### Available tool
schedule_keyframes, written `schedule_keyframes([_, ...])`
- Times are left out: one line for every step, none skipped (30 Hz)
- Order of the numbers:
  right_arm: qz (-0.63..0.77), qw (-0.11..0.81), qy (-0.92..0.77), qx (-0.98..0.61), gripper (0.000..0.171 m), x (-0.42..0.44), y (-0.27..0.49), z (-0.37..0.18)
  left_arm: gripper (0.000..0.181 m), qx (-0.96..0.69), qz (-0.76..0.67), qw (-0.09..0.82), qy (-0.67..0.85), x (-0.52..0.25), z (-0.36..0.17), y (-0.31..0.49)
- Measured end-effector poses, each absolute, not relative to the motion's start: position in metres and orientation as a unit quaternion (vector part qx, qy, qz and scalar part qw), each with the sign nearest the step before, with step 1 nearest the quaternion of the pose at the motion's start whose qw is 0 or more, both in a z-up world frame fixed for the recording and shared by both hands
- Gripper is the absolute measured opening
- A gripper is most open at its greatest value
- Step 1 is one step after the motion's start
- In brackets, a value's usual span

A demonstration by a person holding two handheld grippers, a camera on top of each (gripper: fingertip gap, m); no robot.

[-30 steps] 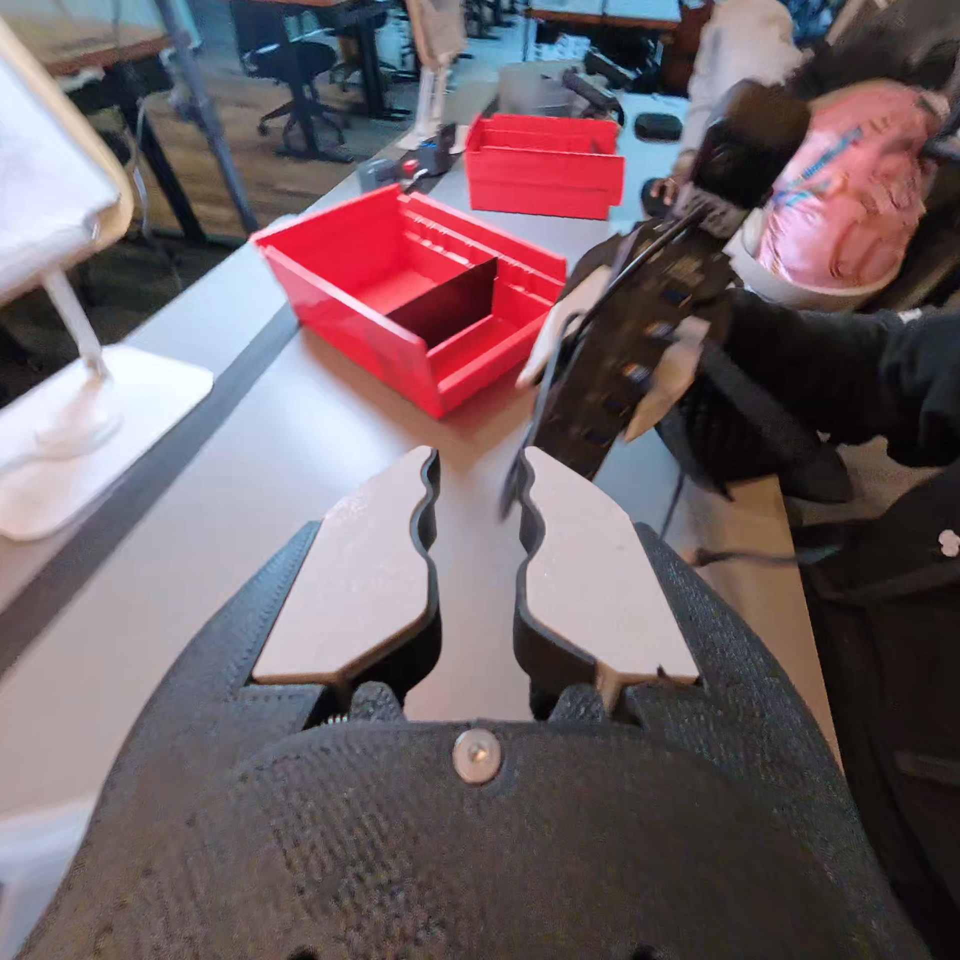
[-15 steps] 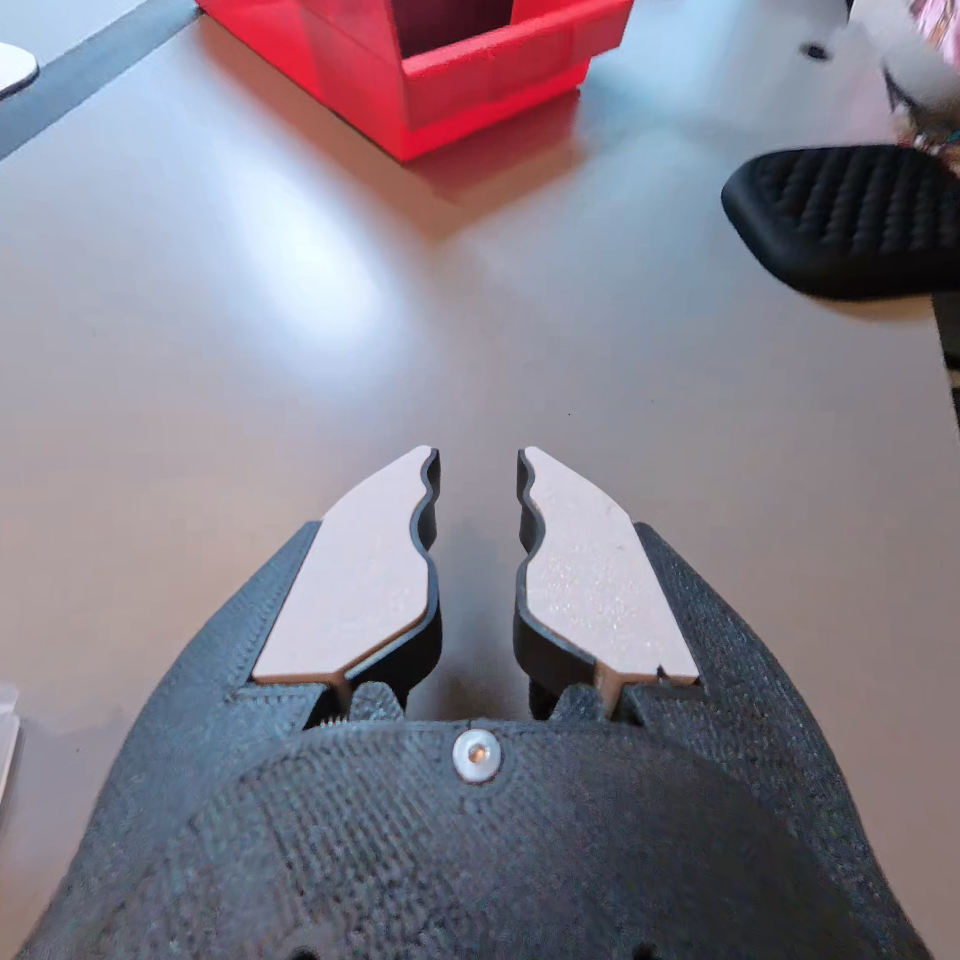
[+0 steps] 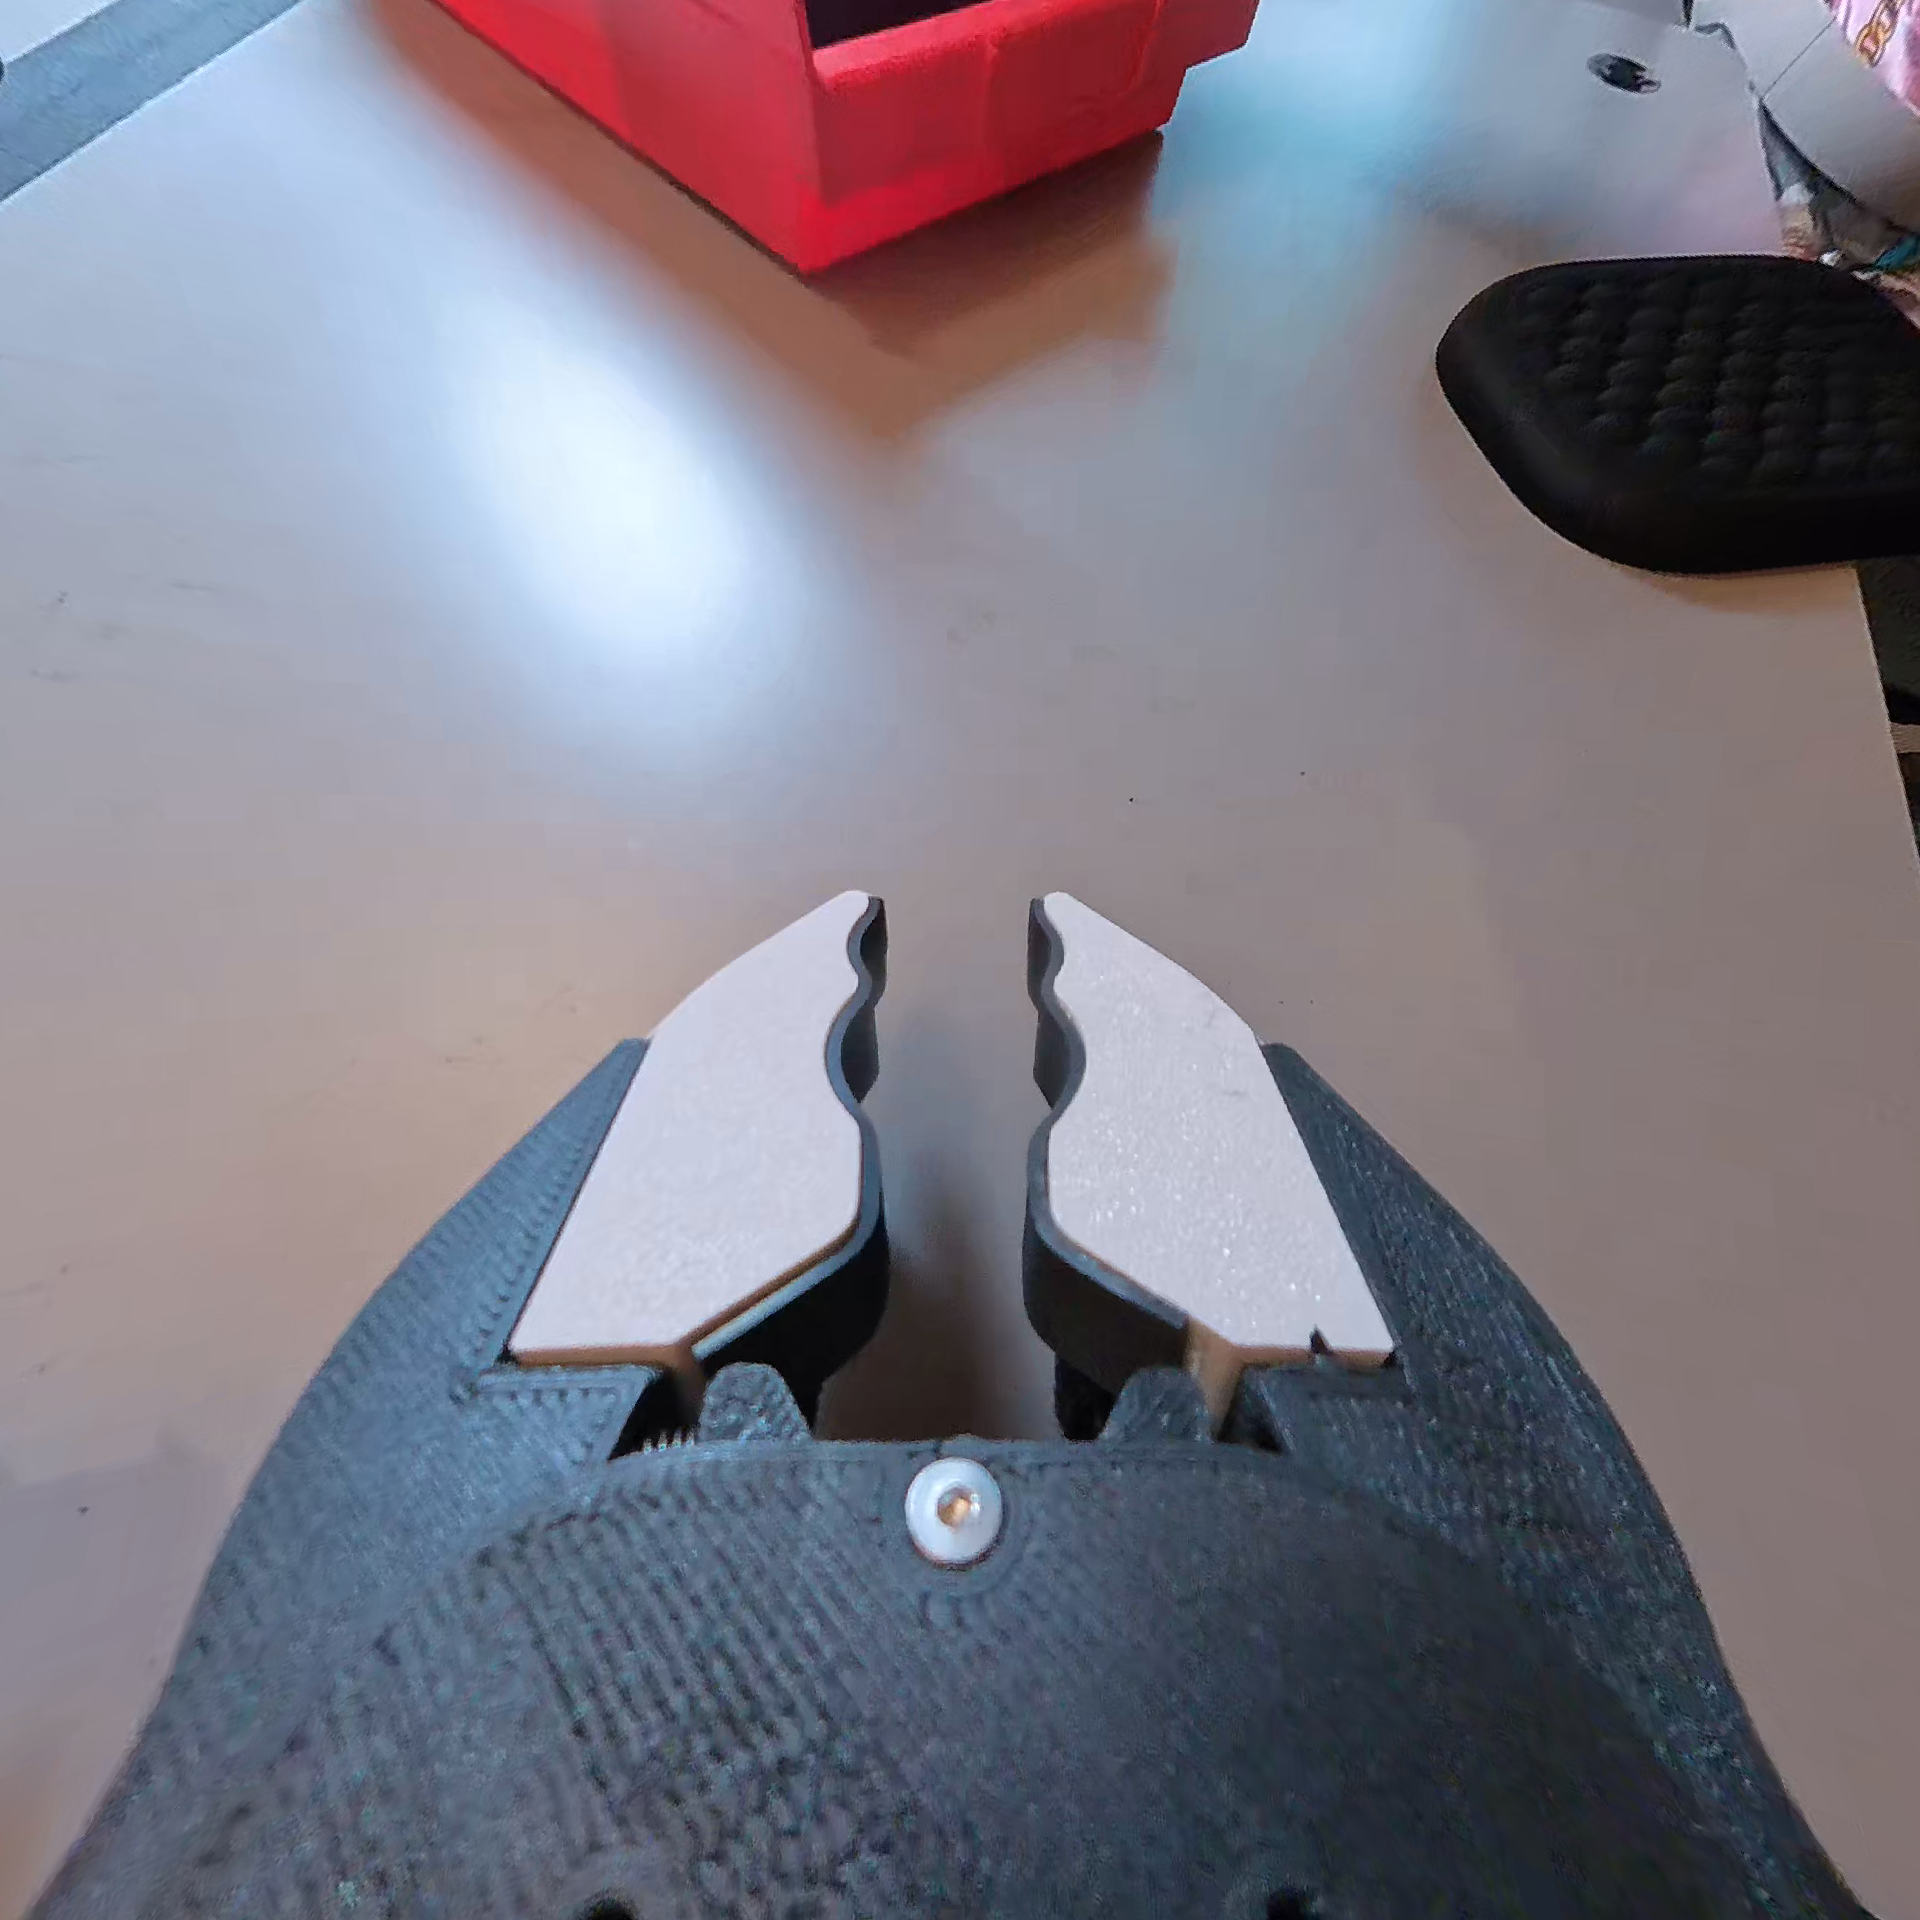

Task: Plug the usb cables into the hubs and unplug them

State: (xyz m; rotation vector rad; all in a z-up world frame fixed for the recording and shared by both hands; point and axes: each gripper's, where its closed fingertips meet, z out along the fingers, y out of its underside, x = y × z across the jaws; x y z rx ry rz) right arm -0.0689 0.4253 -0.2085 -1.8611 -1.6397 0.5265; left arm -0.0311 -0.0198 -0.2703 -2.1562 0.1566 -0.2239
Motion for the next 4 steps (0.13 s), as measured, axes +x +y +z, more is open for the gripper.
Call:
schedule_keyframes([0.154,0.288,-0.632,-0.703,0.066,-0.064,0.429,-0.216,0.026,-0.879,-0.090,0.464,0.065,-0.031,-0.271,-0.020])
schedule_keyframes([0.122,0.275,-0.641,-0.706,0.068,-0.060,0.432,-0.222,0.026,-0.880,-0.087,0.463,0.065,-0.031,-0.271,-0.020])
schedule_keyframes([0.107,0.255,-0.644,-0.713,0.070,-0.056,0.433,-0.224,0.026,-0.880,-0.084,0.462,0.066,-0.032,-0.272,-0.021])
schedule_keyframes([0.100,0.242,-0.641,-0.721,0.077,-0.053,0.435,-0.223,0.026,-0.880,-0.082,0.462,0.066,-0.032,-0.272,-0.021])
